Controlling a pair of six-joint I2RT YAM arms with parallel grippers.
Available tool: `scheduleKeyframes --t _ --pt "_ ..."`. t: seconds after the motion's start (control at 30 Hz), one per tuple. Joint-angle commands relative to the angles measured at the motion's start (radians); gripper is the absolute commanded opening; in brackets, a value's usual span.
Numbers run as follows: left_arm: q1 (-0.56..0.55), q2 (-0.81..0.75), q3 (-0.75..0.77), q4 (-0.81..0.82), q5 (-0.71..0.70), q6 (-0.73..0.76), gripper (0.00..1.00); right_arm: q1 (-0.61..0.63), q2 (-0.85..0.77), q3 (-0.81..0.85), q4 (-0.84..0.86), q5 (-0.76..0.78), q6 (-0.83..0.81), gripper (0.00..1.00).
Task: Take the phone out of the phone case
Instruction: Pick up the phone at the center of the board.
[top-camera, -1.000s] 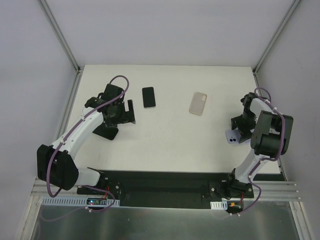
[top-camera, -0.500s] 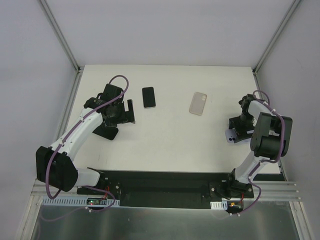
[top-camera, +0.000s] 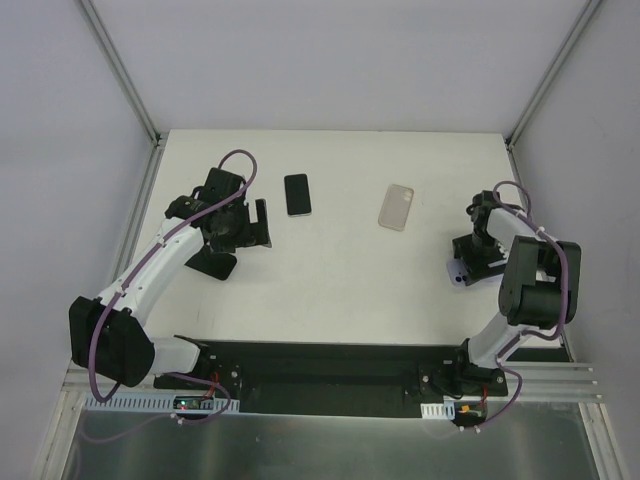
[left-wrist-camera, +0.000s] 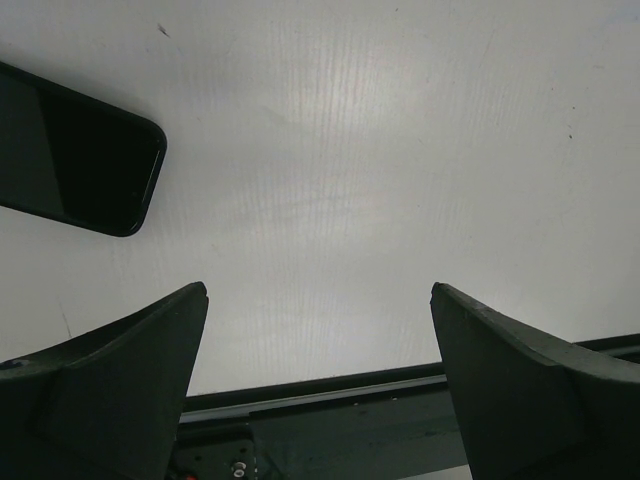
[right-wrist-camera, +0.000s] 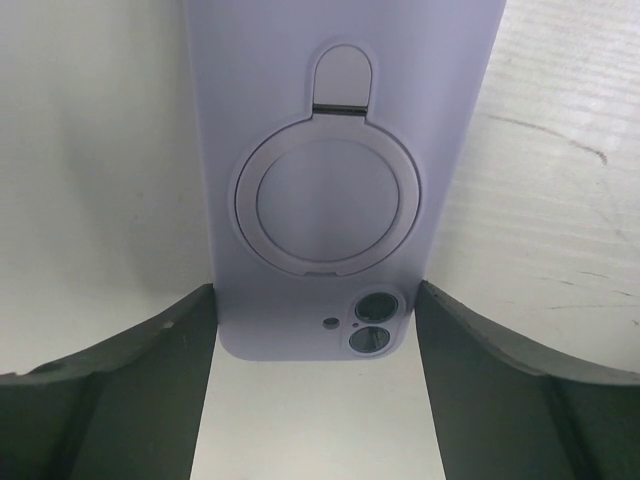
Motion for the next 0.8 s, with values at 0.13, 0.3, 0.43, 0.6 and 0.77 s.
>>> scheduleKeyframes --t 0.13,0.3,0.43,0.6,0.77 --pt "-0.005 -0.014 0.032 0.016 0.109 0.008 0.93 0.183 -0.141 -0.052 0.088 -0.01 -0.08 0.01" --pt "-0.004 -0.012 0.032 0.022 0.178 -0.006 0.93 0.286 -0.23 -0.098 0.122 -0.016 -0.177 0.01" --pt "-0.004 0.01 0.03 0.041 0.243 -0.019 0.93 0.364 -0.311 -0.127 0.16 -0.083 -0.266 0.01" --pt "-0.003 0.014 0.03 0.096 0.315 -0.077 0.93 0.401 -0.362 -0.152 0.242 -0.278 -0.375 0.02" --pt "-0.002 0.029 0.027 0.15 0.485 -0.12 0.93 0.464 -0.389 -0.13 0.291 -0.399 -0.513 0.01"
